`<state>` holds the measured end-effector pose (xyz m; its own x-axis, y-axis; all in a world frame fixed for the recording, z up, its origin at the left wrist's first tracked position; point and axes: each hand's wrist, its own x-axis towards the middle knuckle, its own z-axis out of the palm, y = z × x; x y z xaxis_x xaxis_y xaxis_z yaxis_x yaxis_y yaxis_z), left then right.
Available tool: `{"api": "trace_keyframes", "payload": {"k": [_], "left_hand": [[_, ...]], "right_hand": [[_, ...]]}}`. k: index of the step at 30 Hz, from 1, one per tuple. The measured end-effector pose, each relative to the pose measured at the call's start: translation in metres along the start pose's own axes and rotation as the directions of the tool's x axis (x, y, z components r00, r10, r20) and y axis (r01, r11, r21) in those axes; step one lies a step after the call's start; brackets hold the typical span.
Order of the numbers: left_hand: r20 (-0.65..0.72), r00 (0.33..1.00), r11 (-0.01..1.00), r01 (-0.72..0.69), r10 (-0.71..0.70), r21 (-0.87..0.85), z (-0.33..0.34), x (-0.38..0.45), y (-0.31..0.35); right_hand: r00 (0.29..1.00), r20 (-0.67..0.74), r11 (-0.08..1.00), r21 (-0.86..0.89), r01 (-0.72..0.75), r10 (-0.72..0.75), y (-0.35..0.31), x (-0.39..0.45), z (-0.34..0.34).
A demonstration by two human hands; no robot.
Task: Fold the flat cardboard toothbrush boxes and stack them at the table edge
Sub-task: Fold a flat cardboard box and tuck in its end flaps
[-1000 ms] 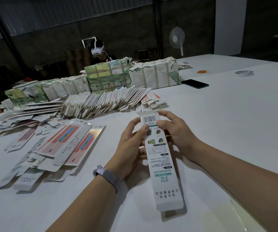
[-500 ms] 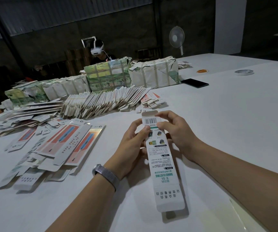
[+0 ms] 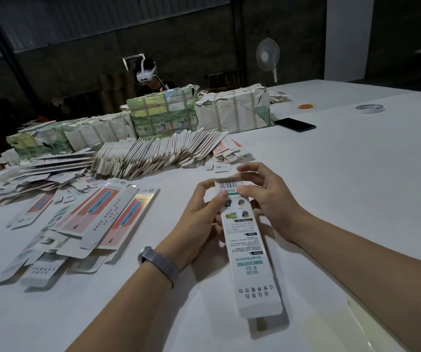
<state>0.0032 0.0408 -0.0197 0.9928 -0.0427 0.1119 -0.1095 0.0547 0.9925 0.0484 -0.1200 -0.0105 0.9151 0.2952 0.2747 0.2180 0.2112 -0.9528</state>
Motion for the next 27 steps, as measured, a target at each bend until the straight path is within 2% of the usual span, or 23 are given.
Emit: {"api": "trace_keyframes", "payload": {"k": [9, 14, 16, 19, 27], "left_hand": [[0.033, 0.999, 1.0, -0.002, 0.001, 0.022, -0.001, -0.002, 0.003], [0.003, 1.0, 0.999, -0.004, 0.003, 0.044, 0.004, -0.003, 0.005], [0.002, 1.0, 0.997, -0.006, 0.006, 0.075, 0.01, -0.004, 0.006], [-0.004, 1.0, 0.996, -0.027, 0.028, 0.082, 0.016, -0.004, 0.006], [-0.012, 0.999, 0.996, -0.04, 0.041, 0.084, 0.02, -0.003, 0.006]], "right_hand": [[0.998, 0.036, 0.998, -0.018, -0.054, 0.055, -0.002, 0.001, 0.004], [0.998, -0.002, 0.998, -0.022, -0.066, 0.066, 0.0, 0.003, 0.004], [0.996, -0.056, 0.997, 0.037, -0.065, 0.067, 0.002, 0.005, 0.003], [0.989, -0.129, 0.997, -0.009, -0.076, 0.075, 0.005, 0.009, 0.002], [0.989, -0.125, 0.992, -0.091, -0.089, 0.077, 0.006, 0.013, 0.001]]}}
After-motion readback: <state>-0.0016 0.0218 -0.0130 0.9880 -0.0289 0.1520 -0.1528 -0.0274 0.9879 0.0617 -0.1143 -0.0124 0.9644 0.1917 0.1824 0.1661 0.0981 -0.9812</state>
